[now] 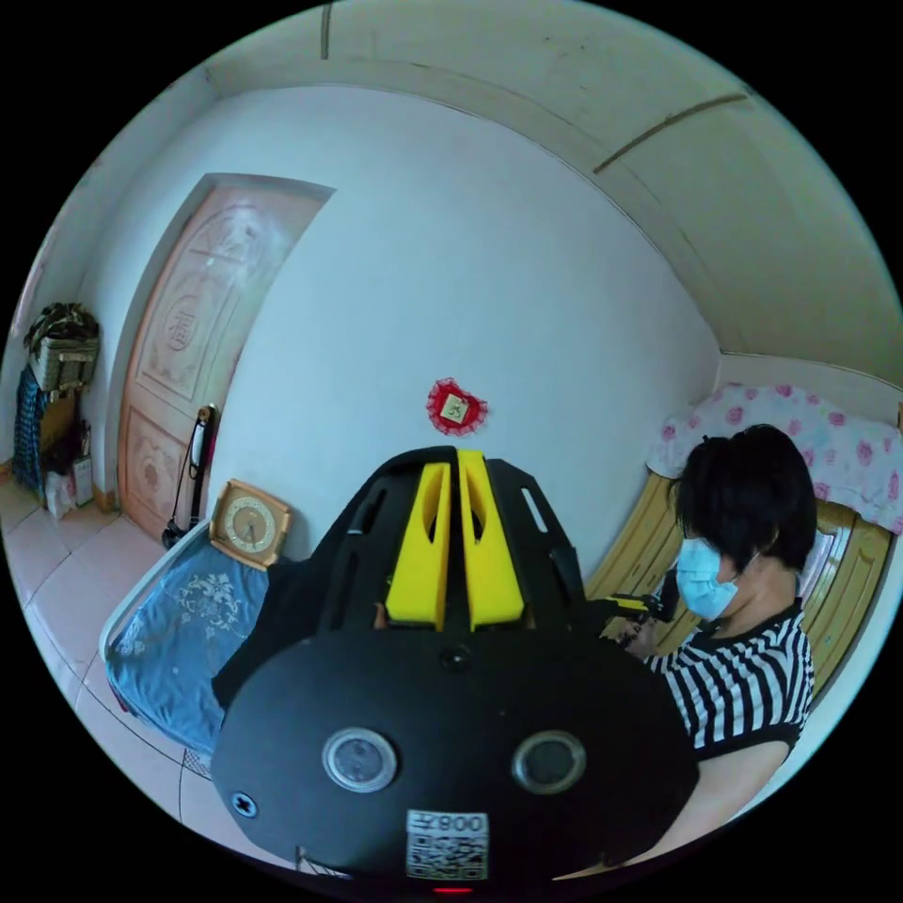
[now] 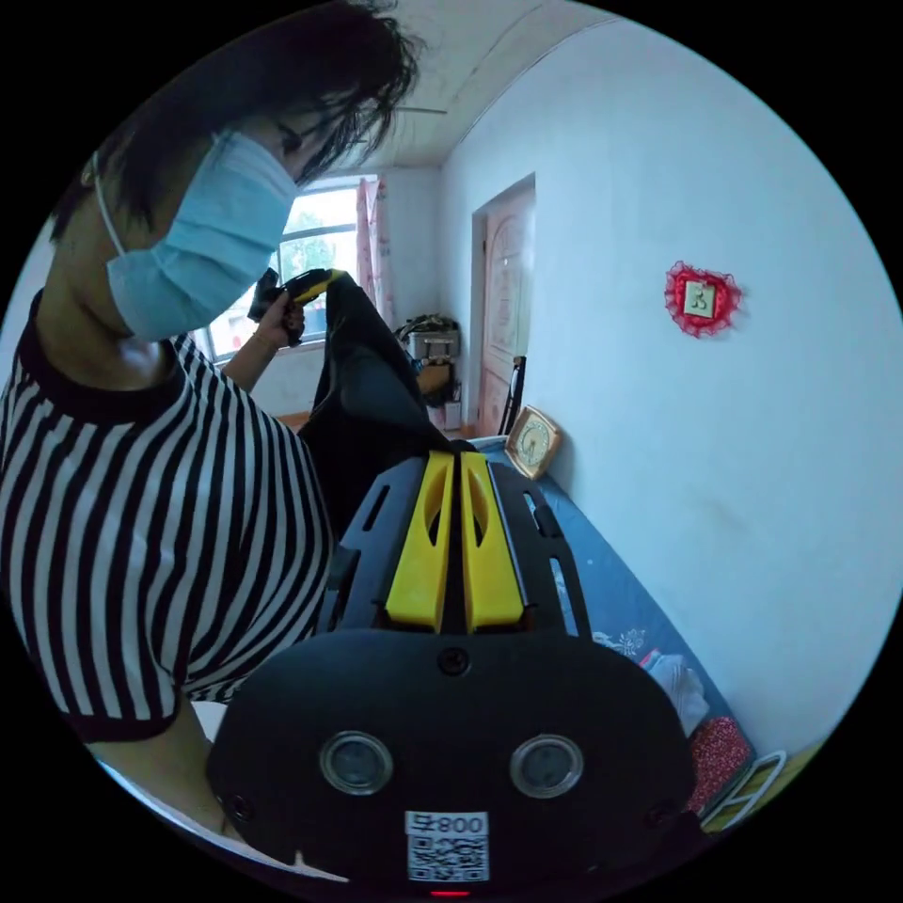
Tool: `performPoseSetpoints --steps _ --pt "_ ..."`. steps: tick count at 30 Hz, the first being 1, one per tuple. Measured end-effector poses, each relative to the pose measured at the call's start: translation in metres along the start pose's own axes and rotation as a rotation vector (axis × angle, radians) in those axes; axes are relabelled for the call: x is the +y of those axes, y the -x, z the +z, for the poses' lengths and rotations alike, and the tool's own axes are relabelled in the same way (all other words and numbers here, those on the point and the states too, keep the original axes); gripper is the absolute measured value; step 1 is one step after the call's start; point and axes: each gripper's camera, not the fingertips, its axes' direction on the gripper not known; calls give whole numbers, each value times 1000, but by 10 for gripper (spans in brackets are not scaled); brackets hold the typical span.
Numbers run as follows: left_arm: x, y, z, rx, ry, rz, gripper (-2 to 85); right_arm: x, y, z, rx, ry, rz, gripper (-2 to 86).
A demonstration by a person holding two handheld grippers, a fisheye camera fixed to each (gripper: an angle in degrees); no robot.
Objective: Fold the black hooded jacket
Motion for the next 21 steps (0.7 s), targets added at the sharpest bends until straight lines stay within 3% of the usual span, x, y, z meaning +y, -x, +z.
performPoseSetpoints --steps 4,9,14,17,21 --pt "-16 46 28 -10 5 23 20 -17 -42 16 24 19 5 9" --pt "-30 175 147 -8 172 -24 26 -31 -153 107 79 214 134 13" --pt "-2 356 321 -55 432 -199 43 -6 -346 288 44 548 507 38" --pt "52 480 427 -115 617 -395 62 41 -430 388 125 791 735 65" --pt "141 607 499 -134 796 -563 72 115 -469 462 120 962 921 72"
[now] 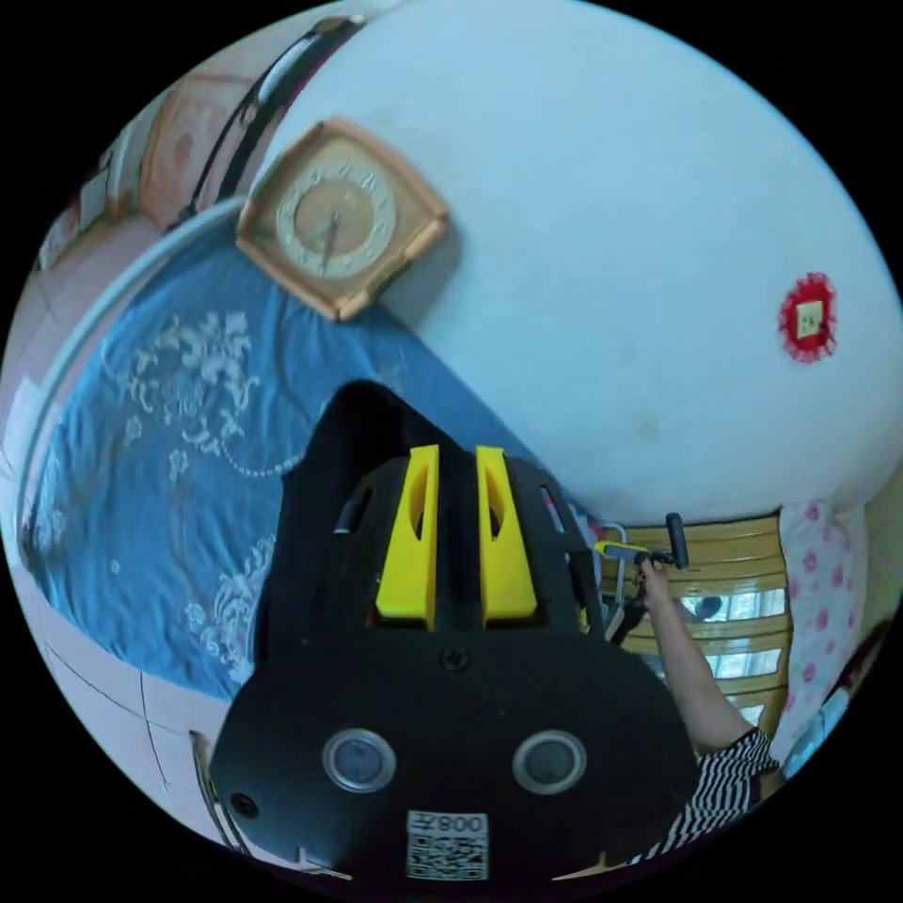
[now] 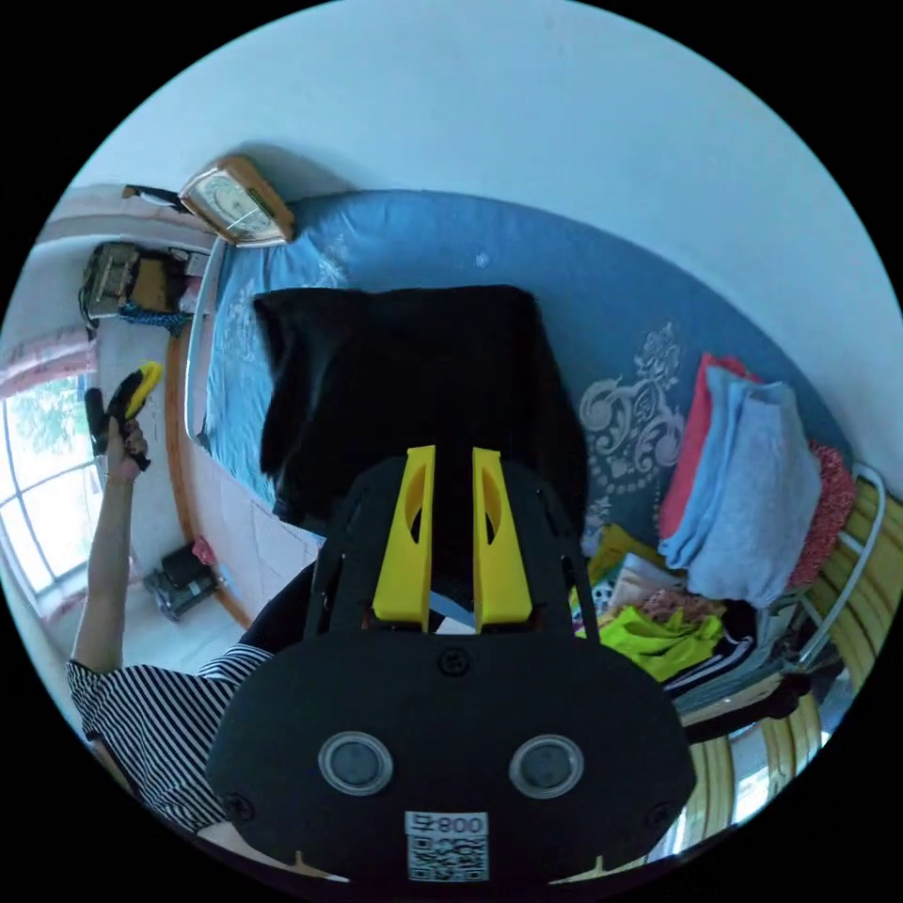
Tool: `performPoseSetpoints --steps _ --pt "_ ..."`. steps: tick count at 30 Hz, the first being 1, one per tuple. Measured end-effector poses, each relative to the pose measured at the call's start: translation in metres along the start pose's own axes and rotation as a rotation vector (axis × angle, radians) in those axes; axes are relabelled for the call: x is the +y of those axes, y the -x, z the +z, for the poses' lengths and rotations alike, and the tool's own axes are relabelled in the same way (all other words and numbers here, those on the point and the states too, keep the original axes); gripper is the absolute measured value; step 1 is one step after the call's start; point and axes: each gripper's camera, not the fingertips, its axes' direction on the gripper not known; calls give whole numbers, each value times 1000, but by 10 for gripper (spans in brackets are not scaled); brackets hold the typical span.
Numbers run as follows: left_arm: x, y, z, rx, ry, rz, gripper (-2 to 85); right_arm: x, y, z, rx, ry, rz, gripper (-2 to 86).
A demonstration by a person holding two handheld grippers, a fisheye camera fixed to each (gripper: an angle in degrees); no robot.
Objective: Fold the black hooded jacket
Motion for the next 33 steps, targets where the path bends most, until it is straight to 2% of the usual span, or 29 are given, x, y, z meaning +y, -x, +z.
performPoseSetpoints --steps 2,6,9,12,16,21,23,28,33 --pt "-5 50 34 -2 109 -30 78 -4 -20 54 -82 42 36 72" --pt "17 170 106 -113 461 -191 98 19 -57 143 -215 177 173 72" --pt "30 232 138 -114 572 -324 112 49 -83 204 -359 247 331 70" --pt "22 267 168 -121 637 -358 121 68 -95 241 -473 262 439 65" --pt "-5 291 206 -248 719 -278 112 68 -98 270 -556 276 444 58" --pt "-43 328 248 -357 773 -255 23 47 -105 295 -572 301 373 54" --pt "-56 335 252 -410 758 -231 18 37 -113 309 -603 313 362 54" --pt "-85 357 249 -489 684 -160 50 21 -130 324 -630 295 347 56" --pt "-97 398 283 -523 766 -177 61 10 -148 335 -632 283 357 63"
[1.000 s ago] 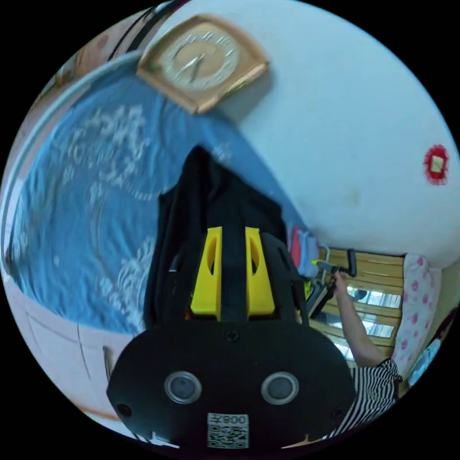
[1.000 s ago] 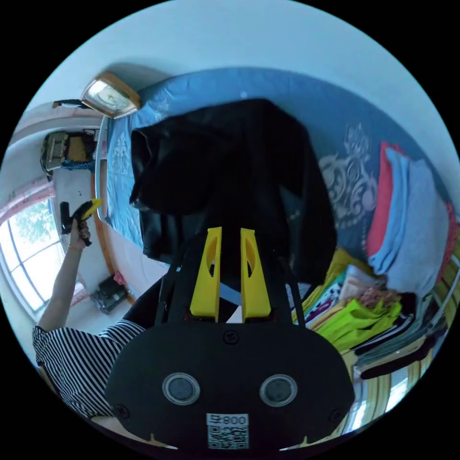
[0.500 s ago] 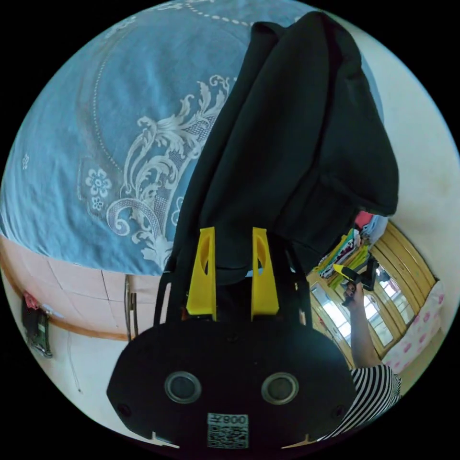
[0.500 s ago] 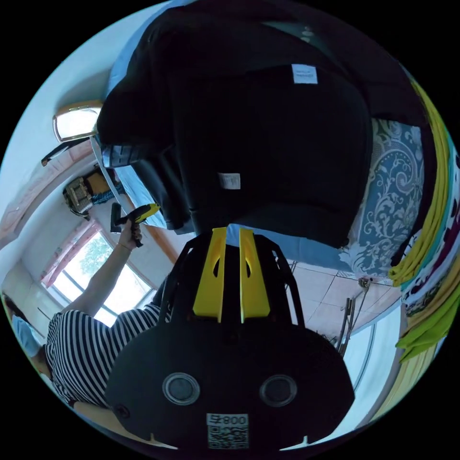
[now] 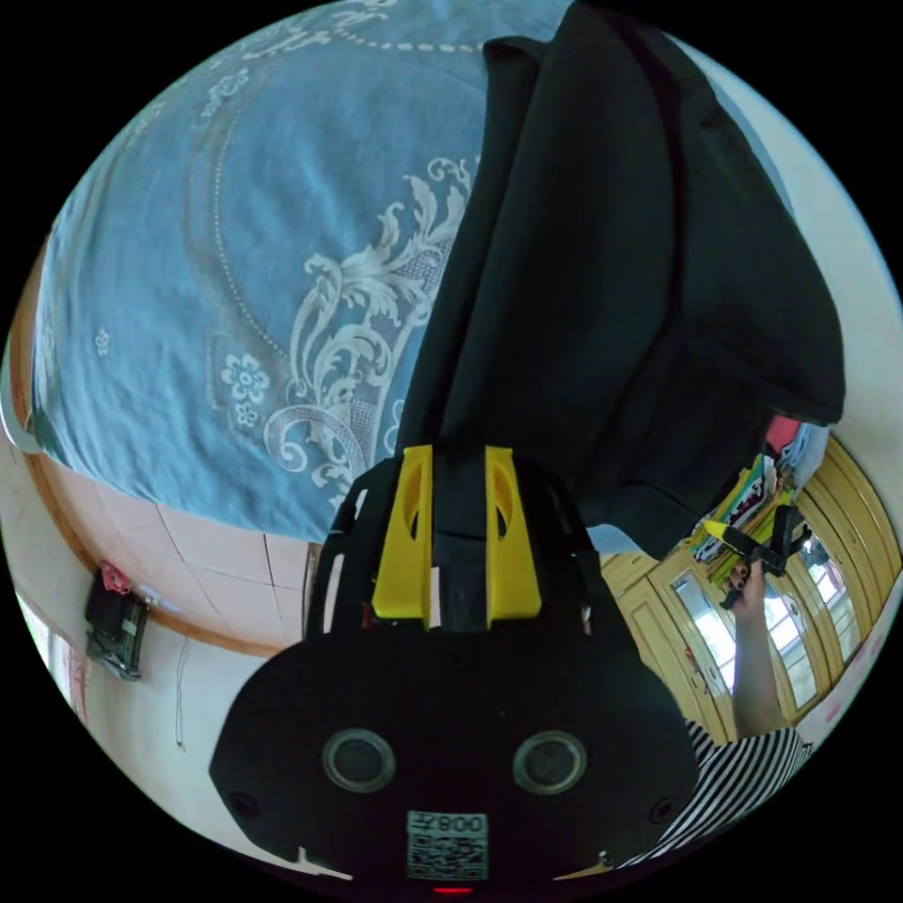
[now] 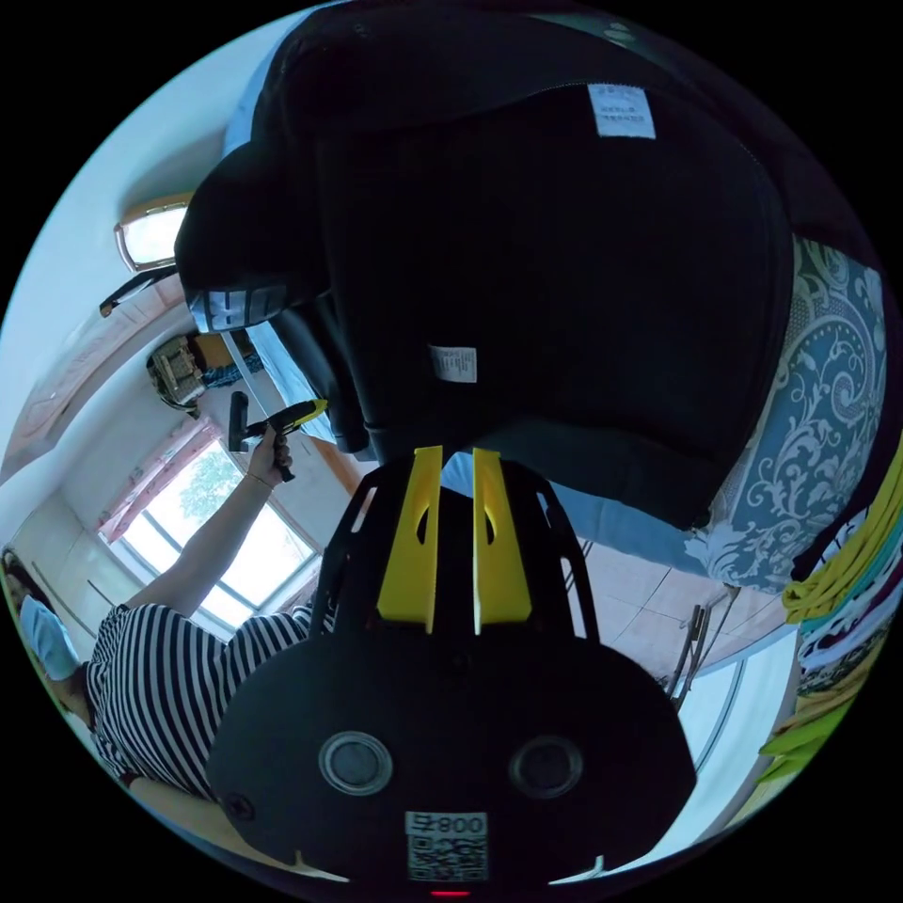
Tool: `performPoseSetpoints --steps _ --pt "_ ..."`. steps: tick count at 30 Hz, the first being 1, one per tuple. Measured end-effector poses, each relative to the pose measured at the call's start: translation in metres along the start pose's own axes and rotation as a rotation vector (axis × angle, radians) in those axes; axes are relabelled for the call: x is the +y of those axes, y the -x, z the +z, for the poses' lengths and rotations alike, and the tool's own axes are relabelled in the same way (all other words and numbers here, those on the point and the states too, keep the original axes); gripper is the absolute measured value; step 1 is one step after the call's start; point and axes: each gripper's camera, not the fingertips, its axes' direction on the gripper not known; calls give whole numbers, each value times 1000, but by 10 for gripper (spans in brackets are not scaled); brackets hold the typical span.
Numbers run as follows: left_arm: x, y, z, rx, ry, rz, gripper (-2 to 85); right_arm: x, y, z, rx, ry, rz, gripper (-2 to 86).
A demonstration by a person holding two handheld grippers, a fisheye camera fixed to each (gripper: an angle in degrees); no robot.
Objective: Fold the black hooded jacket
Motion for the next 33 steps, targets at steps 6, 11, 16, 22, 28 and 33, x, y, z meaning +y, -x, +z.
performPoseSetpoints --steps 6,11,16,22,28,33 --pt "-30 17 14 -42 26 18 15 -17 -15 1 -33 1 30 65" --pt "-29 48 -24 -78 -61 56 11 -26 -13 -5 -29 -18 19 67" --pt "-25 127 -117 -307 -293 -140 29 -31 -9 -31 2 -102 8 76" --pt "-29 183 -167 -207 -567 -321 60 -53 -1 -88 175 -261 27 95" --pt "-85 120 -61 -59 -279 4 63 -93 23 -130 453 -357 45 124" --pt "-109 79 17 46 -118 141 59 -145 32 -111 667 -261 49 119"
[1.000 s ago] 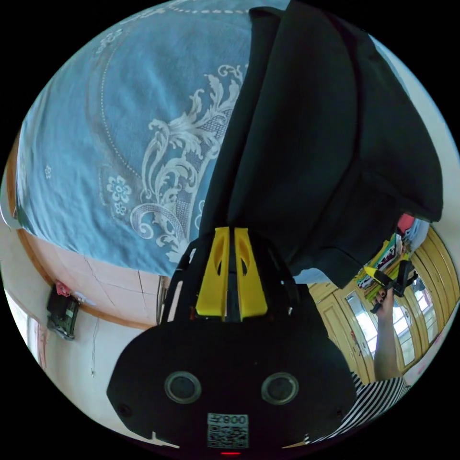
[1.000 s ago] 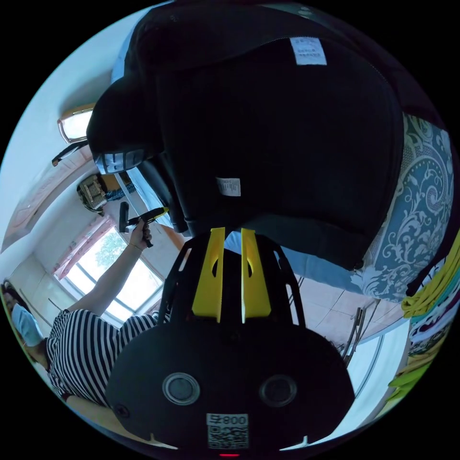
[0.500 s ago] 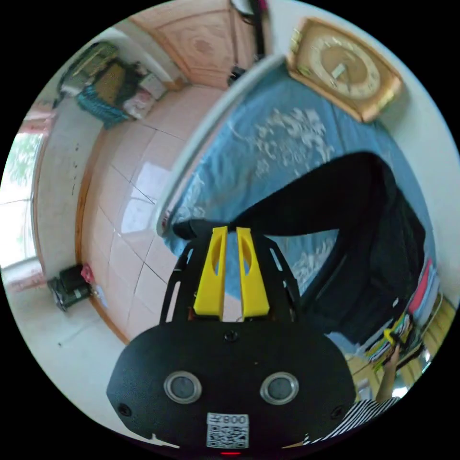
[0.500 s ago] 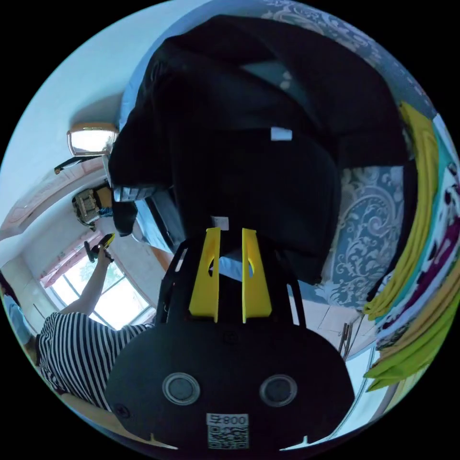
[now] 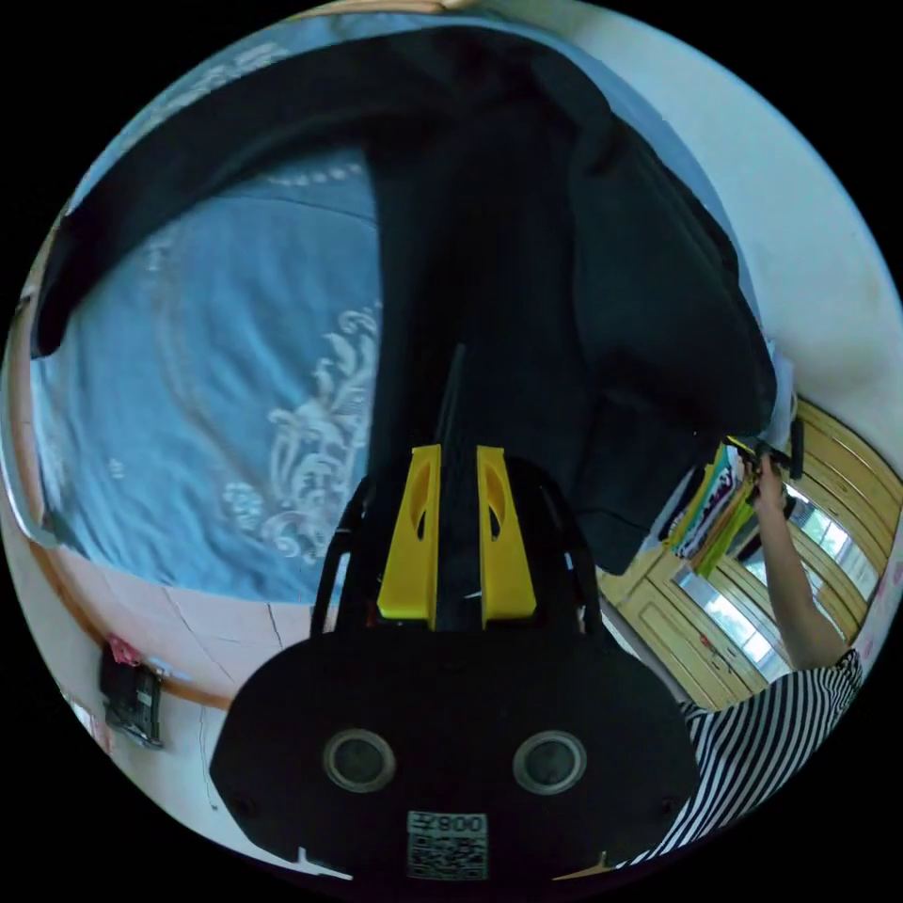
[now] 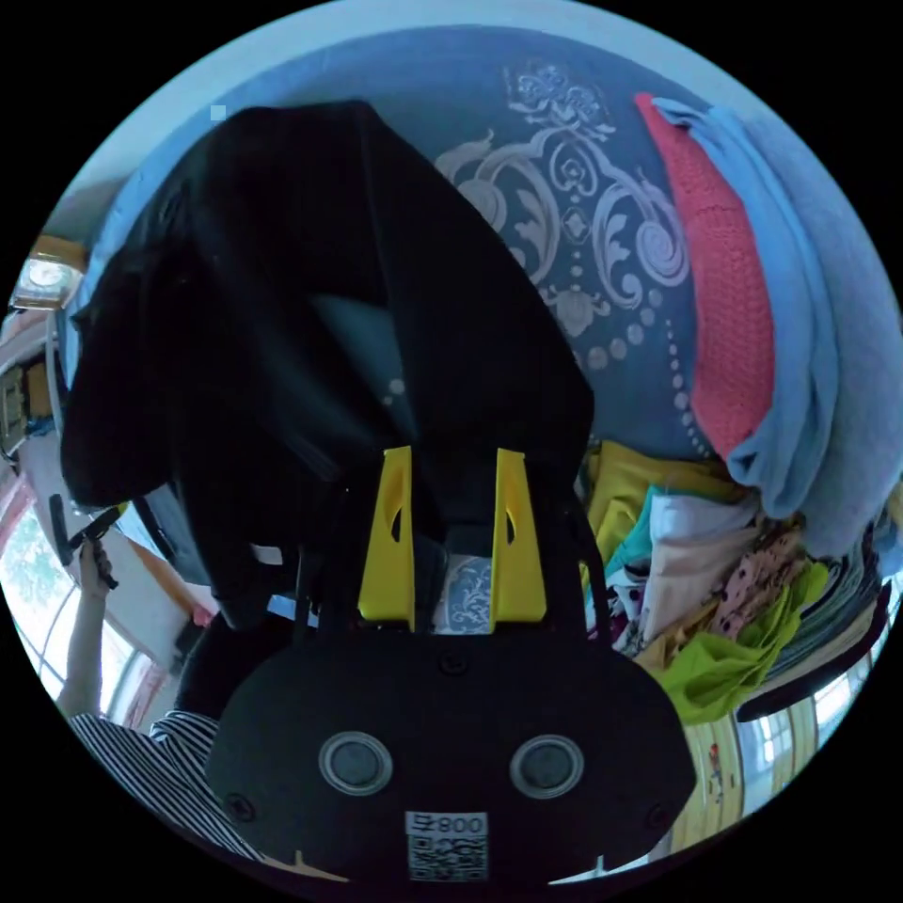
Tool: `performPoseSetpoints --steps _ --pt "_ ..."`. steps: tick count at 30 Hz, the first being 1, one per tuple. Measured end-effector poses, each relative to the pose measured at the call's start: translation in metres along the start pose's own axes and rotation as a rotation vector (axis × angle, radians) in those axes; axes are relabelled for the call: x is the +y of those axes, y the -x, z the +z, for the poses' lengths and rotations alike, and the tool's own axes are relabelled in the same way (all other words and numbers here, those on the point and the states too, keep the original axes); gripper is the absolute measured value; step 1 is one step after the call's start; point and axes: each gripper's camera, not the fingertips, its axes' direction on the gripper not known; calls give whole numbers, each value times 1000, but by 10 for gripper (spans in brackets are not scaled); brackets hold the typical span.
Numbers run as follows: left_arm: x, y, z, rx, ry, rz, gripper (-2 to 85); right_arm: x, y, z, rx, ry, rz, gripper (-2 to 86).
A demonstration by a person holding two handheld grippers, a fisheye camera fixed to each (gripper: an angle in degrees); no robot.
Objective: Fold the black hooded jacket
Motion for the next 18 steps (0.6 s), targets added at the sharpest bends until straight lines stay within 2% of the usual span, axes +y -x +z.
performPoseSetpoints --steps 3,7,11,18 --pt "-4 -6 26 47 58 31 53 -19 18 30 104 113 -30 43" --pt "-4 -4 37 43 72 59 47 -23 38 22 190 146 -110 14" --pt "-3 10 38 45 70 54 44 -21 34 -47 387 75 -165 9" --pt "4 32 43 33 46 36 46 -38 -16 -195 449 -139 -14 19"
